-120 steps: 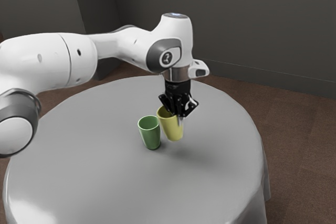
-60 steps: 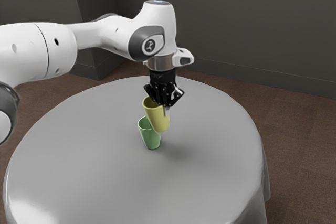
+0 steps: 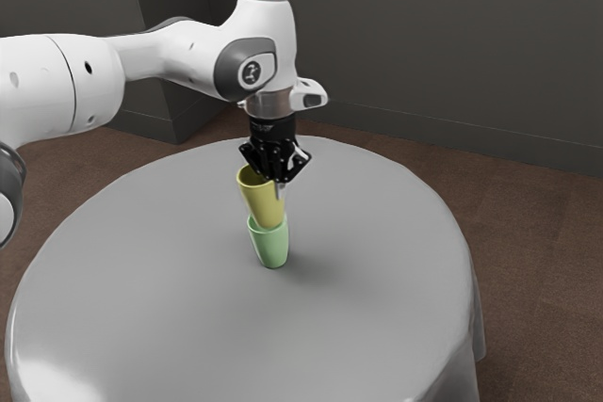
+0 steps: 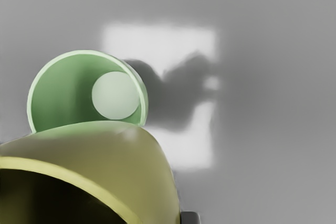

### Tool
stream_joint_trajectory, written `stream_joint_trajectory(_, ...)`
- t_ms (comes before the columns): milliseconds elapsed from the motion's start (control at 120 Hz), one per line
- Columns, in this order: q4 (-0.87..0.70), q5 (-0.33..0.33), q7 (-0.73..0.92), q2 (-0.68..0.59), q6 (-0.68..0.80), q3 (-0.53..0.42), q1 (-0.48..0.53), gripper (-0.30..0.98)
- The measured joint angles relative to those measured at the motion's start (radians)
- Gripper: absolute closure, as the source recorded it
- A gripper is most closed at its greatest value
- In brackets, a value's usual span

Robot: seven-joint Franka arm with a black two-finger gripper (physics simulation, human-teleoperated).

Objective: Place the right cup onto the left cup

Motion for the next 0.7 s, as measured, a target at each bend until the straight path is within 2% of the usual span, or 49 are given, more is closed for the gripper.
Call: stream_joint_trajectory(700, 0.019, 0.008, 0.001, 0.018, 0.001, -0.007, 0.044, 0.79)
